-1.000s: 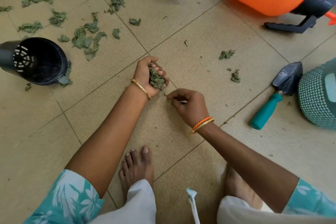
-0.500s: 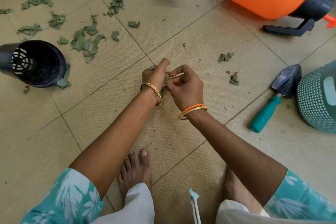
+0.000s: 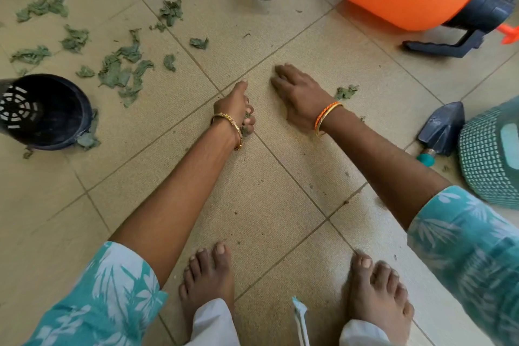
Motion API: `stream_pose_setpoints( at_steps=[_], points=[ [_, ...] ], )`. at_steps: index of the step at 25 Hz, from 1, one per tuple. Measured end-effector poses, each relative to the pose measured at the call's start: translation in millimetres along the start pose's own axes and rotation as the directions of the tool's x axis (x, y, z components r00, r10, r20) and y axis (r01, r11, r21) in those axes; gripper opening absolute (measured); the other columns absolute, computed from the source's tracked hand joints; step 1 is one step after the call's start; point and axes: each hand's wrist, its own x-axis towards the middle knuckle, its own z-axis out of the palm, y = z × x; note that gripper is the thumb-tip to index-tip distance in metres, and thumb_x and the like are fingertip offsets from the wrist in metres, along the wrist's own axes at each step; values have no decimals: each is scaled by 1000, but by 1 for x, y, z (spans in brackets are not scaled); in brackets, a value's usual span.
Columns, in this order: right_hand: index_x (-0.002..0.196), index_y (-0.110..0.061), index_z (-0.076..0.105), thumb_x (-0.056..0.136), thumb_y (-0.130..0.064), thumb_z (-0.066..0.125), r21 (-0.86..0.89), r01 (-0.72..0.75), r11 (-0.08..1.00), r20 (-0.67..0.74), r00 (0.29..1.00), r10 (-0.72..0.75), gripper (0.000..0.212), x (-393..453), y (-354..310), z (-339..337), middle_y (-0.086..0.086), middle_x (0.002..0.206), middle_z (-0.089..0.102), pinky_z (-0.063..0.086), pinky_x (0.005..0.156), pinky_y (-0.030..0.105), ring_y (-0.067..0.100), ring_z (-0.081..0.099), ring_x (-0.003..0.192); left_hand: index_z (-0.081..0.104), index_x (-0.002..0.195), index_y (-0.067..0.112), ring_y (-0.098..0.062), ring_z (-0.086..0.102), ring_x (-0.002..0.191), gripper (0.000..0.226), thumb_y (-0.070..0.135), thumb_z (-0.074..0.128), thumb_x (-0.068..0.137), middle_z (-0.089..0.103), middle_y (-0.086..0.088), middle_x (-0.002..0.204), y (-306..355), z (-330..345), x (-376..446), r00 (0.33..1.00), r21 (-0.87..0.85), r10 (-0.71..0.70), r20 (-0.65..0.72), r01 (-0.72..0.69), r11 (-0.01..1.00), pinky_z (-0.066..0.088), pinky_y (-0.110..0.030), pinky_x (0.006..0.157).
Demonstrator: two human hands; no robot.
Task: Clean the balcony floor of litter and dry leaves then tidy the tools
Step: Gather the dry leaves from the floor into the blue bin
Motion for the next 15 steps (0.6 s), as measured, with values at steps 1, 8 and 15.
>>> stream_pose_setpoints(
  at_steps=[1,8,15],
  points=[
    [144,0,29,93,-8,41,-57,13,998,17,1000,-12,53,-4,2,3,22,150,25,22,115,48,35,21,141,41,63,17,-8,29,32,40,42,51,92,38,5,47,2,1,0,1000,-3,-18,14,18,1000,23,-13,35],
    [115,7,54,92,-18,41,-72,-296,952,-293,919,264,36,-61,30,-2,26,120,52,40,97,46,42,49,113,38,60,17,-10,28,31,35,26,39,94,36,3,50,4,19,-5,990,-34,-89,109,94,995,21,-12,38],
    [127,0,50,94,-10,49,139,-366,920,-258,884,390,34,-58,-14,17,24,133,43,36,101,44,40,35,126,38,60,17,-10,29,30,35,26,40,94,37,3,48,-7,31,-8,984,8,-94,150,94,996,21,-12,38]
  ],
)
